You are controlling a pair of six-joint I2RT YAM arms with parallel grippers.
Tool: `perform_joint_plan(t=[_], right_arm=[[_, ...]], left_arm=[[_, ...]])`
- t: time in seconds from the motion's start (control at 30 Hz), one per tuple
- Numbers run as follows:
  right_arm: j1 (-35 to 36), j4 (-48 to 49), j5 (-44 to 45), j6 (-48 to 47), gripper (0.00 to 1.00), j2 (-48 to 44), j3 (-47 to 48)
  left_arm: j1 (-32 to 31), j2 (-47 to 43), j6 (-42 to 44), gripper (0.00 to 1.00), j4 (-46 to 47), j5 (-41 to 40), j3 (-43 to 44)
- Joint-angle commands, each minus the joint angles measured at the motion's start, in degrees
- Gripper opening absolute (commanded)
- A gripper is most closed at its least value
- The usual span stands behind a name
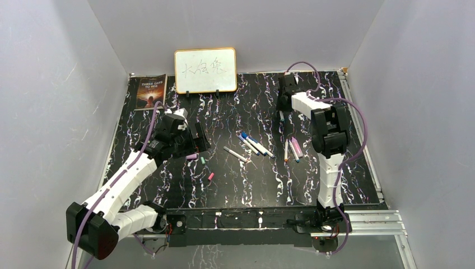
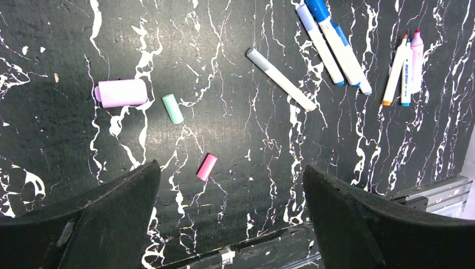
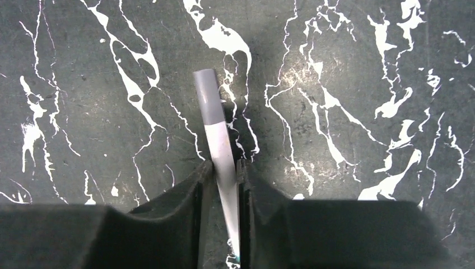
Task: Open the pen caps
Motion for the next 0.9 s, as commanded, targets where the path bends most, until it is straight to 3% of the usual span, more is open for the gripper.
perform_joint_plan(t=[0.0,0.1,0.27,0.43,0.63,0.73,0.87], right_arm=[[0.1,-9.0,2.2,0.1,0.12,1.5,-4.4],[0.3,-9.9,1.5,-0.2,0.0,1.5,-4.3],[1.9,-10.1,-2.7,-1.3,0.0,-2.6,-3.8],[3.3,-9.2,-11.7,-0.3,0.0,-13.1,-5.2],[4.5,1.2,-30.2,7.4,0.0,-36.1,-20.8],[6.4,8.5,-41.6,12.7,0.0,-43.3,-28.7],[14.1,10.2,-45.5,15.6,0.0,-48.8,-31.9]], left_arm=[[0.1,-1.5,-0.2,0.98,-1.2,1.3,-0.2],[0.1,-1.5,-0.1,0.98,-1.2,2.0,0.3],[0.1,-2.3,-0.1,0.99,0.4,6.2,1.3],[0.1,-1.7,-3.5,0.98,5.2,14.2,0.5],[0.1,-4.9,-11.2,0.99,14.8,19.9,-4.0],[0.0,-6.3,-15.6,0.98,21.3,22.3,-6.5],[-0.1,-7.1,-20.2,0.98,27.3,24.1,-8.8]])
